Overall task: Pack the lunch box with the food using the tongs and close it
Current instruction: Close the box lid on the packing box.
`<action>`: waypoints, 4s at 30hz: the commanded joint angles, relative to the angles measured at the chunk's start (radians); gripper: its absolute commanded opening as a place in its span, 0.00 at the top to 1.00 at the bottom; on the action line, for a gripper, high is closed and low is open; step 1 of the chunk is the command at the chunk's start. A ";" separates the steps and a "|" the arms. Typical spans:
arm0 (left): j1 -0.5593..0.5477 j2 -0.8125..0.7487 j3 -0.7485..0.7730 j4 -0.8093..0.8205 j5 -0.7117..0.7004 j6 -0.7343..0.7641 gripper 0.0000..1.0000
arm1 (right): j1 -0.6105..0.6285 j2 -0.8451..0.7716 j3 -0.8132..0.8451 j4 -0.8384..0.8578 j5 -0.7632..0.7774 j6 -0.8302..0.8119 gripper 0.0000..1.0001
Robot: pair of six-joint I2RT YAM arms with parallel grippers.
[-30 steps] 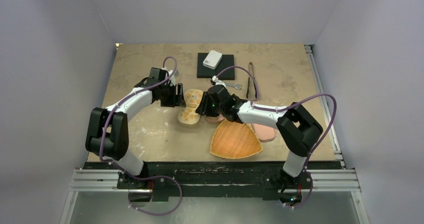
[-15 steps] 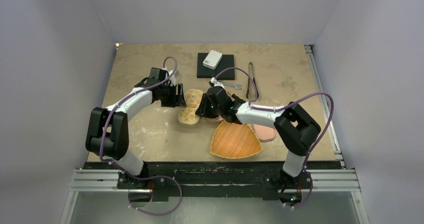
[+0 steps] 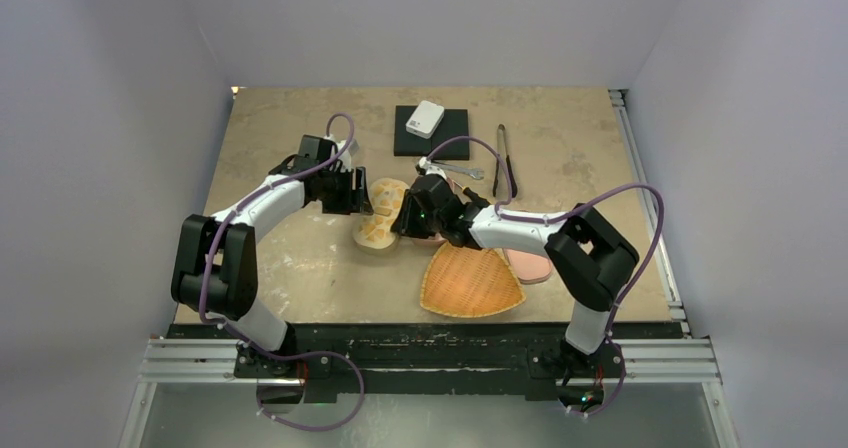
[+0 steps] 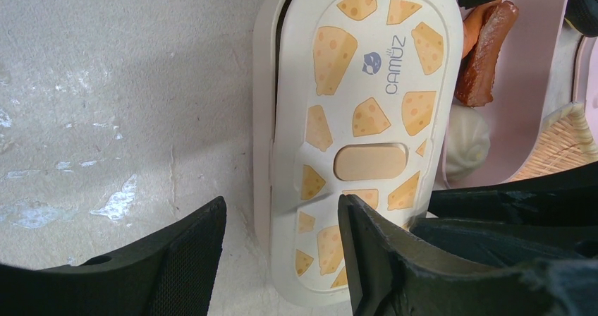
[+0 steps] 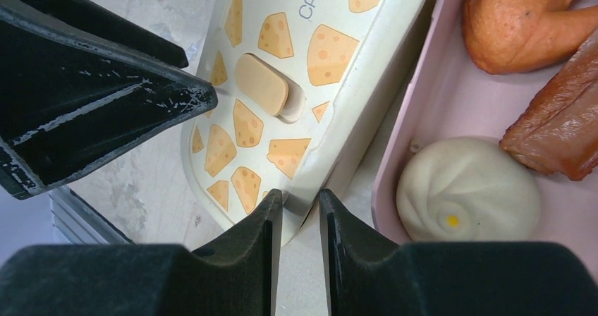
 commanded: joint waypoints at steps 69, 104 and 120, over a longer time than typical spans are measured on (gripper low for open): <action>-0.061 0.076 0.032 -0.087 -0.226 0.066 0.51 | -0.171 0.054 0.253 -0.088 -0.002 -0.146 0.50; -0.070 0.075 0.058 -0.071 -0.188 0.059 0.48 | -0.174 0.225 0.241 -0.038 -0.011 -0.100 0.57; -0.065 0.162 0.260 -0.015 -0.158 0.000 0.39 | -0.172 0.212 0.173 -0.035 0.046 -0.102 0.60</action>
